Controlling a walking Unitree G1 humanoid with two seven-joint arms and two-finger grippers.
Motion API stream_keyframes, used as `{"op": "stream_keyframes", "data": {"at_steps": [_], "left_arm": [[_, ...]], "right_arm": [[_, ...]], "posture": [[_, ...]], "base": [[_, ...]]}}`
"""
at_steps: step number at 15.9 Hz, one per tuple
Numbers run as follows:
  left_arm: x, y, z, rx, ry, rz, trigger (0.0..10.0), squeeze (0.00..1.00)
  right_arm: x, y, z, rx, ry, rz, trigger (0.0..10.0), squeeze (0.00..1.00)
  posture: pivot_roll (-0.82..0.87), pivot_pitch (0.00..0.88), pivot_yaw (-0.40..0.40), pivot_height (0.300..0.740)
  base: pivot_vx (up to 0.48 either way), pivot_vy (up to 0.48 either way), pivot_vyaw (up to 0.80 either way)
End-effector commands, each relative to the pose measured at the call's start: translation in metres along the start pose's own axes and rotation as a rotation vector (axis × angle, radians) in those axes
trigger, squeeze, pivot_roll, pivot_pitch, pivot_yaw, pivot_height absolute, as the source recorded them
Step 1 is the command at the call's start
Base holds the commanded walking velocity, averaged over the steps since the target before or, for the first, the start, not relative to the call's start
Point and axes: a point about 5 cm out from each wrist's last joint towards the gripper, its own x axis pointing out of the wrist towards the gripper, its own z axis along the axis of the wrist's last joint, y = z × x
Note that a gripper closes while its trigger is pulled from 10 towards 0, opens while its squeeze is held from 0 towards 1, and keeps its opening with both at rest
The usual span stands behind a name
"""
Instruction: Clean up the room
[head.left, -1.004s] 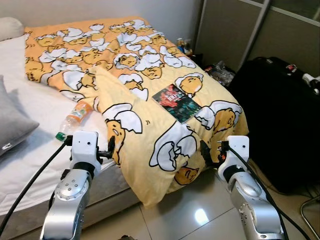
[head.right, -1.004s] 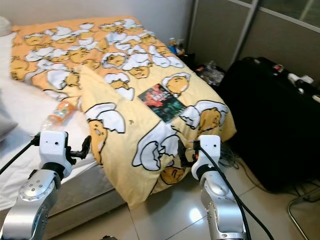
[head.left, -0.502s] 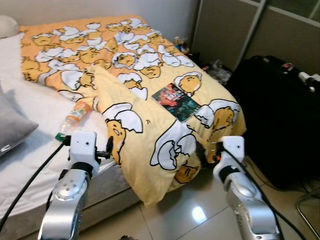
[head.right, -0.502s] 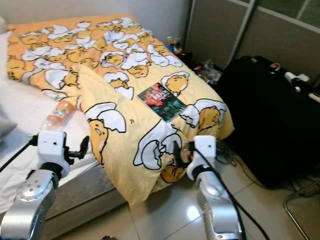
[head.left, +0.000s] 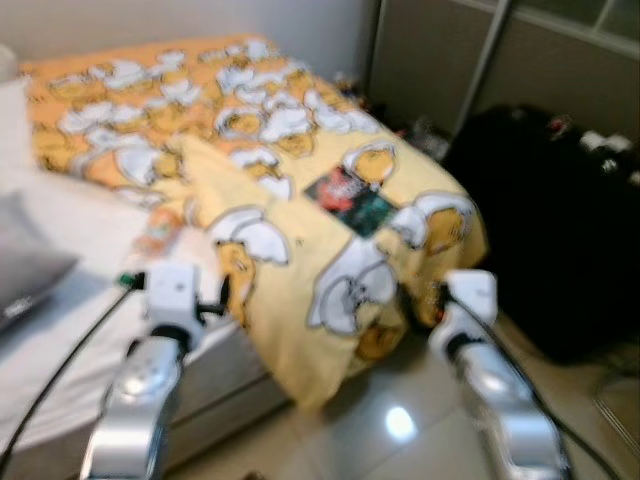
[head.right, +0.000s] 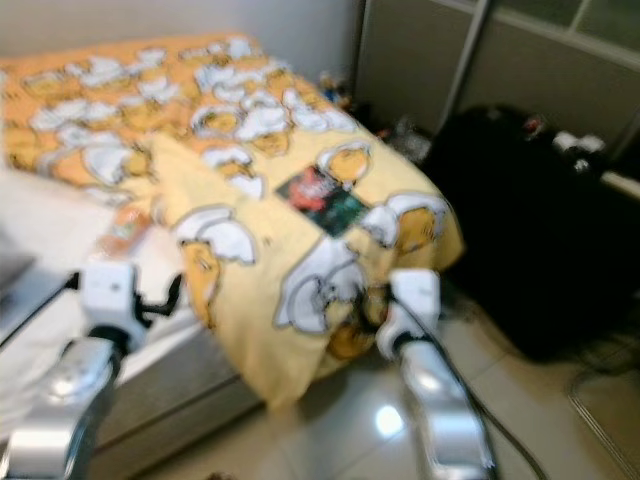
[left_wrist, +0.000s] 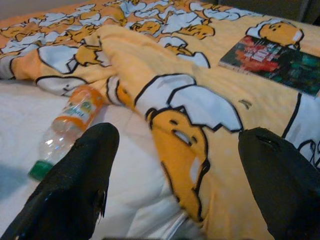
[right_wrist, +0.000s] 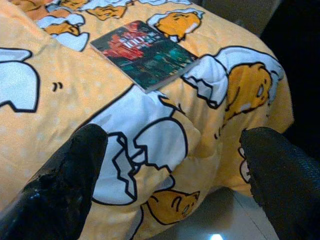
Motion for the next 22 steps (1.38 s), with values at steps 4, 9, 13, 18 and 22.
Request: {"op": "stream_keyframes", "data": {"at_steps": [4, 9, 13, 18, 22], "left_arm": [[0.0005, 0.0059, 0.0026, 0.011, -0.004, 0.017, 10.0, 0.00], [0.0014, 0.0057, 0.0022, 0.013, -0.002, 0.021, 10.0, 0.00], [0.0018, 0.0062, 0.0032, 0.014, -0.003, 0.021, 10.0, 0.00], [0.0031, 0.0064, 0.0051, 0.013, -0.014, 0.029, 10.0, 0.00], [0.0052, 0.0069, 0.0085, 0.027, -0.031, 0.033, 10.0, 0.00]], "right_arm": [[0.0008, 0.0071, 0.0006, 0.013, -0.005, 0.011, 10.0, 0.00], [0.0020, 0.0077, 0.0046, 0.054, -0.027, 0.017, 10.0, 0.00], [0.0032, 0.0084, 0.0075, 0.053, -0.037, 0.021, 10.0, 0.00], [0.0045, 0.0082, 0.0076, 0.050, -0.038, 0.019, 10.0, 0.00], [0.0055, 0.0072, 0.0082, 0.044, -0.038, 0.014, 10.0, 0.00]], "posture": [[-0.05, 0.000, 0.020, 0.740], [-0.05, 0.000, 0.025, 0.740], [-0.05, 0.000, 0.026, 0.740], [-0.05, 0.000, 0.027, 0.740], [-0.05, 0.000, 0.026, 0.740]], "base": [[0.000, 0.302, 0.00], [0.000, 0.302, 0.00], [0.000, 0.301, 0.00], [0.000, 0.182, 0.00], [0.000, 0.000, 0.00]]}}
